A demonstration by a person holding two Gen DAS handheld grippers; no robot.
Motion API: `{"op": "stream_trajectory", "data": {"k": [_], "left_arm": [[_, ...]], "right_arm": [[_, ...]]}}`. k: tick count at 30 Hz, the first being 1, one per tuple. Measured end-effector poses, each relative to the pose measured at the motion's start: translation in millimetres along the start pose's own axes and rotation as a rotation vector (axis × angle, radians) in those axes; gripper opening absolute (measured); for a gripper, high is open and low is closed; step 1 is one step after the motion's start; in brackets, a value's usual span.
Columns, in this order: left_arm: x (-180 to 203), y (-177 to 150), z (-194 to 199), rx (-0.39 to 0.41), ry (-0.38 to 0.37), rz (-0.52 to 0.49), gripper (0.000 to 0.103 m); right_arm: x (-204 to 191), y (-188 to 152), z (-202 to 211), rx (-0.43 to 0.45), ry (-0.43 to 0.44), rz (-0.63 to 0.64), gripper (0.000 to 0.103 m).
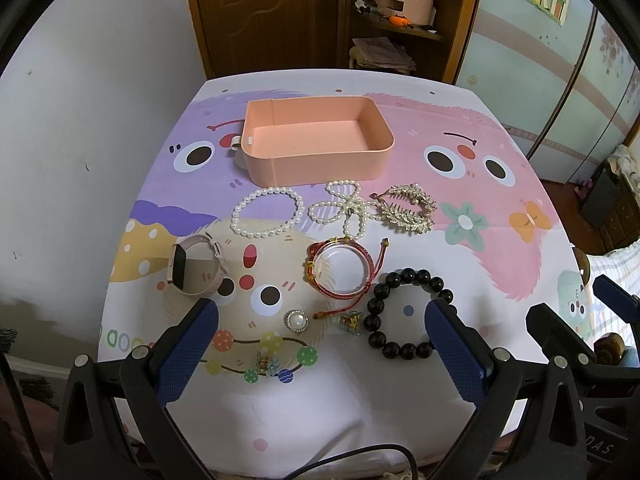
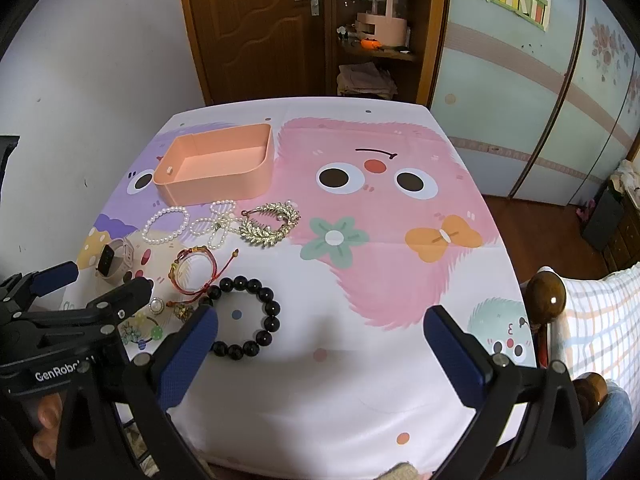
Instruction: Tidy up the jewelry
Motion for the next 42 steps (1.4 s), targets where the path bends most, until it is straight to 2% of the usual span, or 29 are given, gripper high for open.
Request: {"op": "stream_trajectory", "data": {"k": [42], "left_arm": [[-3.0, -0.8, 3.6, 0.002, 0.004, -0.007, 0.102]], "right_arm": [[0.4, -2.3, 2.8, -0.001, 0.008, -0.007, 0.103]]}}
Point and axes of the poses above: each gripper's, at about its wrist camera, not at the fingertips, and z roughly against the way its jaws point, x to its right, y to its top, the point moved 3 cm from there along -z, roughly the way its jaws point, and after that the axes turned 15 degrees about -x, right-handed, at the moved point
